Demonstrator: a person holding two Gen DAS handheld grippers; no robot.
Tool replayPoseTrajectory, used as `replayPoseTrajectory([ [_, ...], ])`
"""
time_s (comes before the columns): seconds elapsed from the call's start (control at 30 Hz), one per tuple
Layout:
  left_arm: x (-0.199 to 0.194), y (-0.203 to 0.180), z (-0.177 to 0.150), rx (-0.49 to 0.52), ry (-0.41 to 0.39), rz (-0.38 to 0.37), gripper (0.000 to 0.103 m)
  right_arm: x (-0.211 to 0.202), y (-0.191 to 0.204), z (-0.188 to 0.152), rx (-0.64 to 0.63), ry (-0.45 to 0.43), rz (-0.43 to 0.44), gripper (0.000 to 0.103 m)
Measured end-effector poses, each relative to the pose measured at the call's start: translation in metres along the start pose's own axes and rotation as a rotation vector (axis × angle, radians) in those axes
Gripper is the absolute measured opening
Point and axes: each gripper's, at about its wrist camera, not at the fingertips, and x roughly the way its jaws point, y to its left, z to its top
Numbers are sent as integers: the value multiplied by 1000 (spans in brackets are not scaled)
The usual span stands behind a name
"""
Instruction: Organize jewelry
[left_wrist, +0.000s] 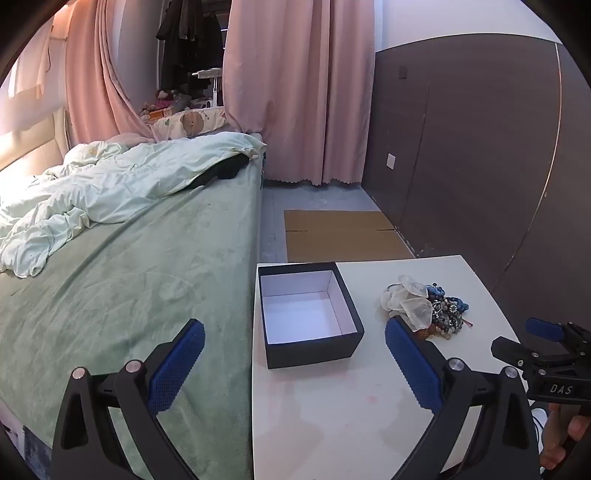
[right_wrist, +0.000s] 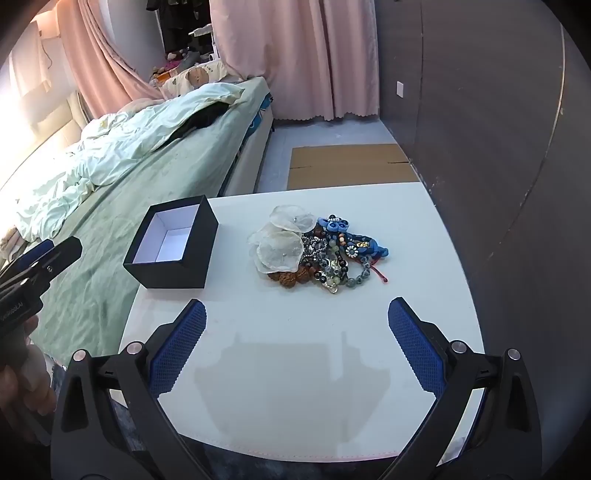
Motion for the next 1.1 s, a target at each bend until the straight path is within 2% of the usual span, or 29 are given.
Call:
replayPoseTrajectory([
  [0.2,0,0,0,17,-10,28,95,1,4,0,-10,4,-12,99],
  [0.43,1,-1,1,0,-1,18,95,0,-6,4,-11,-4,-30,99],
  [0.8,-4,3,0,-2,-20,7,95,-5,0,2,-25,-38,-67,99],
  [1.1,-1,4,2,-22,-7,-11,95,-7,-3,4,-8,-58,-59,99],
])
